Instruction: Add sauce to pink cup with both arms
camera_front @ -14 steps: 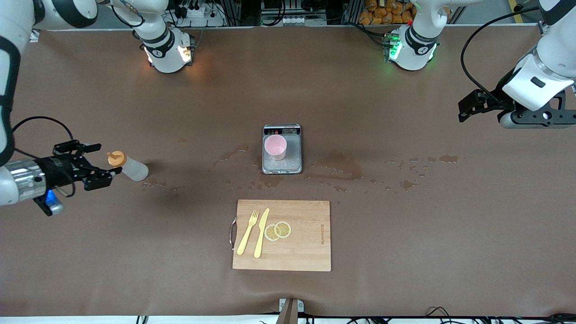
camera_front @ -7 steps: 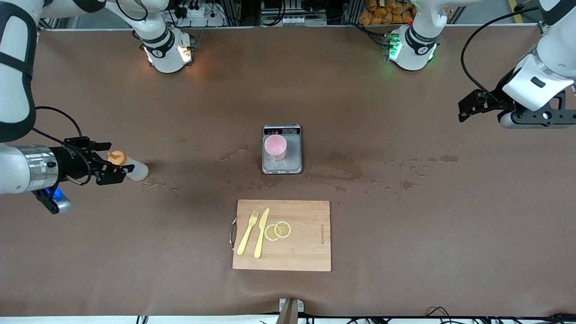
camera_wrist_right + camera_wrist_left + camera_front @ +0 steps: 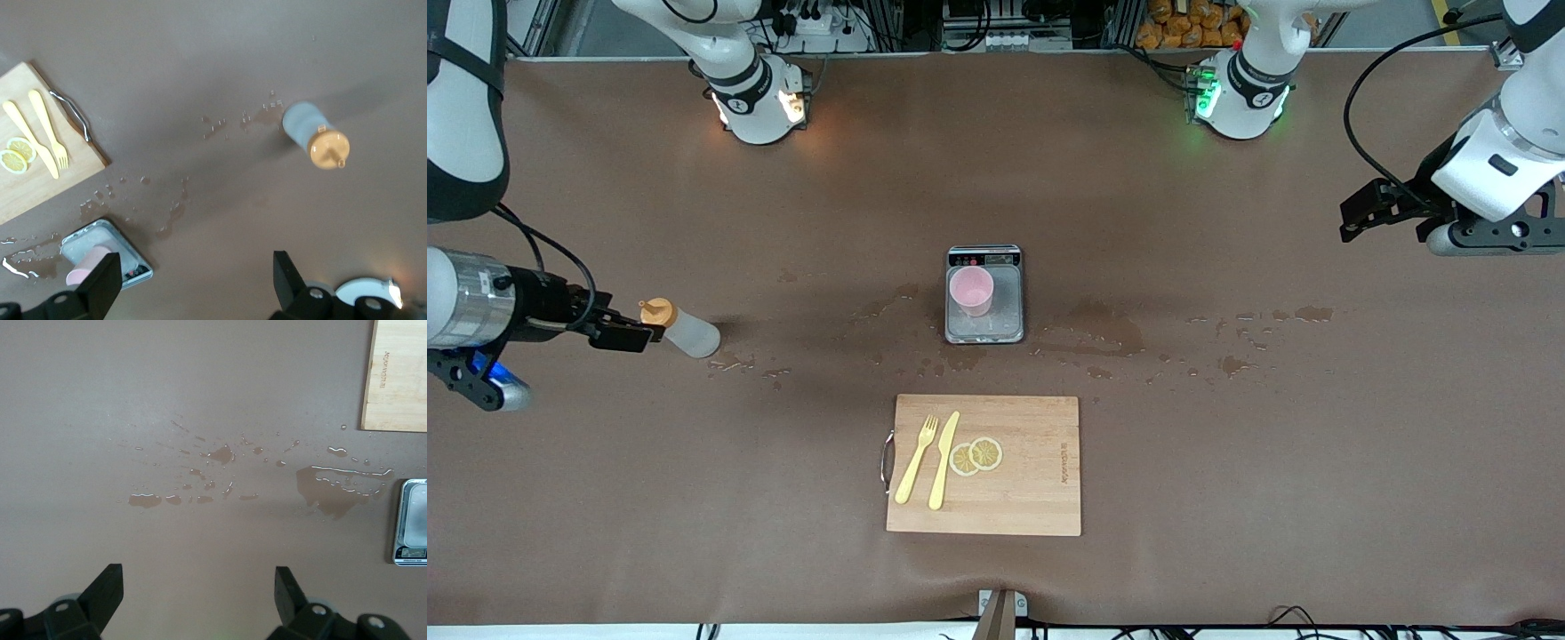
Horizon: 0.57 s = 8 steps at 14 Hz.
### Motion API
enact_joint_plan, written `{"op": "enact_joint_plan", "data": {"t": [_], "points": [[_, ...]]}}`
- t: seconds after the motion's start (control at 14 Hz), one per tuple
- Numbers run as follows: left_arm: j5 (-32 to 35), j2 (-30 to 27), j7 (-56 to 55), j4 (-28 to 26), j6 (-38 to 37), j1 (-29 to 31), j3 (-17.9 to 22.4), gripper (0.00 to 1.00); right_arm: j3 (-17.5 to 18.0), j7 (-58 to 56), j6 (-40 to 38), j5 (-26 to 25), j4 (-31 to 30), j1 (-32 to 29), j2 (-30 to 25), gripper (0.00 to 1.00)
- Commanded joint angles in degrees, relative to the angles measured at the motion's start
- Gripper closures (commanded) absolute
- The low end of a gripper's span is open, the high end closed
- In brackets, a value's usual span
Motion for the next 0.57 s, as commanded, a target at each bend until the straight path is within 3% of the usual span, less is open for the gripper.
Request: {"op": "enact_joint_plan", "data": {"t": [0.0,0.14,0.36,0.5], "points": [[-0.9,-0.4,-0.2,-0.1,-0.6,0.6,-0.3,0.0,0.1,-6.3,15.3,-0.8,-27.9,-1.5,-17.4,0.0],[-0.9,-0.3,-0.2,-0.1,-0.6,0.6,-0.3,0.0,0.3,-7.0,20.7,-0.8,-34.8,-1.1,-21.6,0.0],[-0.9,-0.4,-0.2,-0.1,-0.6,0.6,-0.3,0.0,0.3,-6.7,19.9,-0.5,-32.2,-1.3,-21.5,0.0],[-0.9,-0.3,-0.2,-0.2,-0.6,0.6,-0.3,0.0,0.3,-7.1,14.2,-0.3,-27.4,-1.2,-20.5,0.0]]}}
